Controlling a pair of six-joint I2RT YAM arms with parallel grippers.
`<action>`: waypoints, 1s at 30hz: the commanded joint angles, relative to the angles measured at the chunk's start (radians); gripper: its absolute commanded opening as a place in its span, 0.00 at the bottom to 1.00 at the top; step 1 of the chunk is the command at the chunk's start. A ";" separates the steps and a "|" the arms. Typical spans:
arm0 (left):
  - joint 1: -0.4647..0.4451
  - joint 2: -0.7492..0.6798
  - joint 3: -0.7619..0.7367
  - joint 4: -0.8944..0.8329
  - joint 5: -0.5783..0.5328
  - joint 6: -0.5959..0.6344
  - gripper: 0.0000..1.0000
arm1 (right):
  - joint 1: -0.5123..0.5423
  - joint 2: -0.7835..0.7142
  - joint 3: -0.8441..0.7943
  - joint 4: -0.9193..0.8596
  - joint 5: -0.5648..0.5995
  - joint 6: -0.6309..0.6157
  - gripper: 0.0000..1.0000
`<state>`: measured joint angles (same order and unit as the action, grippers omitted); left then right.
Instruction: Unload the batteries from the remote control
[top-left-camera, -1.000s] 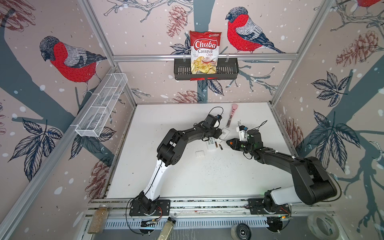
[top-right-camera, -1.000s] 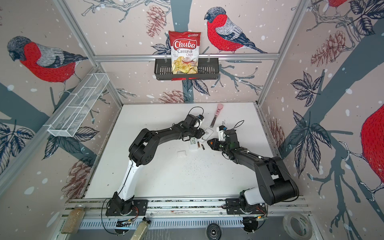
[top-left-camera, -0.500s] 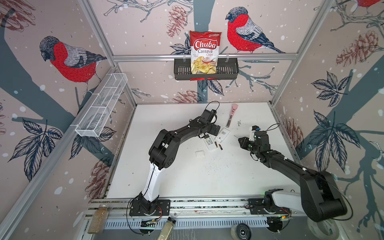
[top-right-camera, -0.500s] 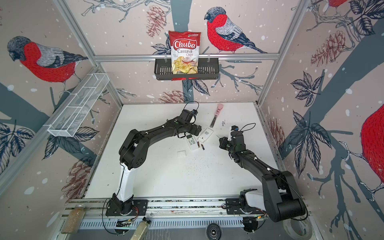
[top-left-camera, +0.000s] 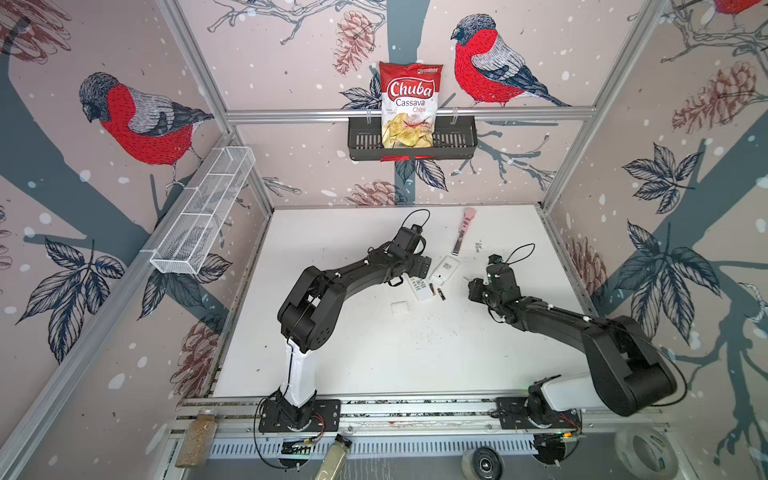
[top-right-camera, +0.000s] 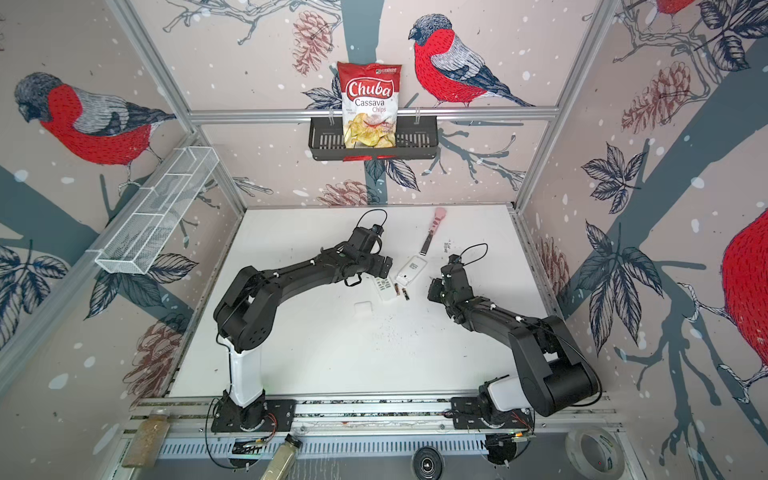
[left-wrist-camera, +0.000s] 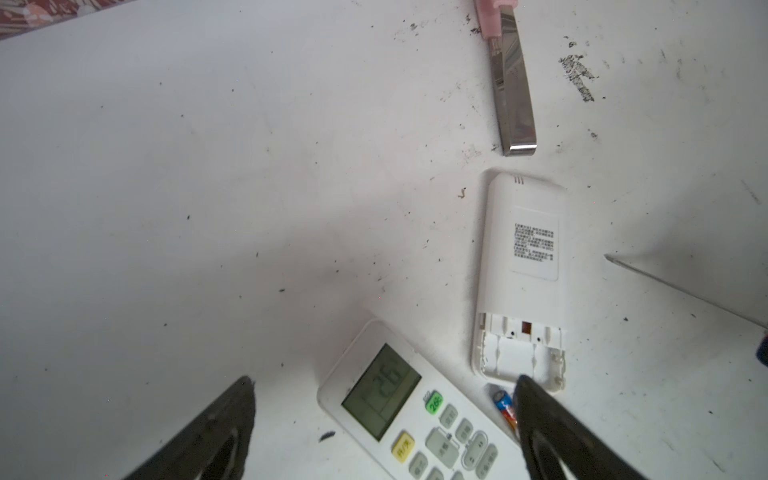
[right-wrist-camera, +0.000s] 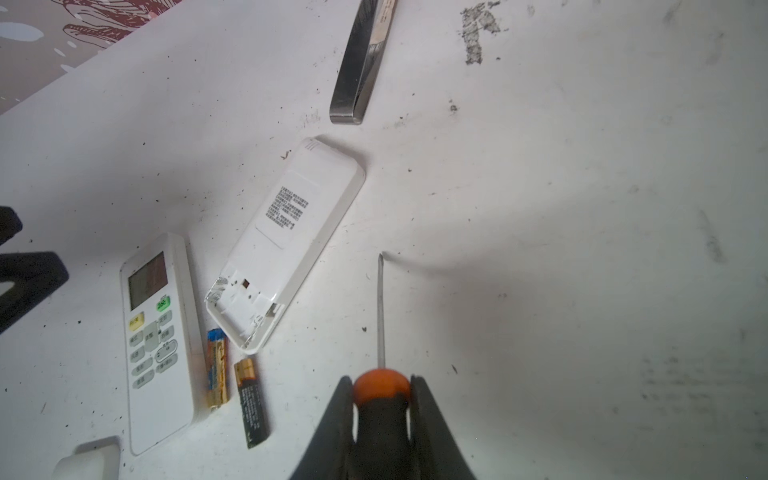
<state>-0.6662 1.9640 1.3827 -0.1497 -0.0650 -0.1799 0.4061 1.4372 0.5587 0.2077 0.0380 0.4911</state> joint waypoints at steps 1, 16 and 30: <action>-0.004 -0.030 -0.037 0.039 -0.025 -0.017 0.96 | 0.008 0.029 0.011 -0.031 0.037 -0.021 0.30; -0.022 -0.076 -0.140 0.012 -0.041 -0.072 0.91 | 0.026 0.074 0.043 -0.024 0.018 -0.020 0.51; -0.026 0.100 0.109 -0.289 -0.125 -0.318 0.87 | 0.028 -0.099 -0.020 -0.011 0.002 0.012 0.63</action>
<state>-0.6918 2.0472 1.4574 -0.3450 -0.1585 -0.4171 0.4328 1.3697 0.5503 0.1795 0.0498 0.4824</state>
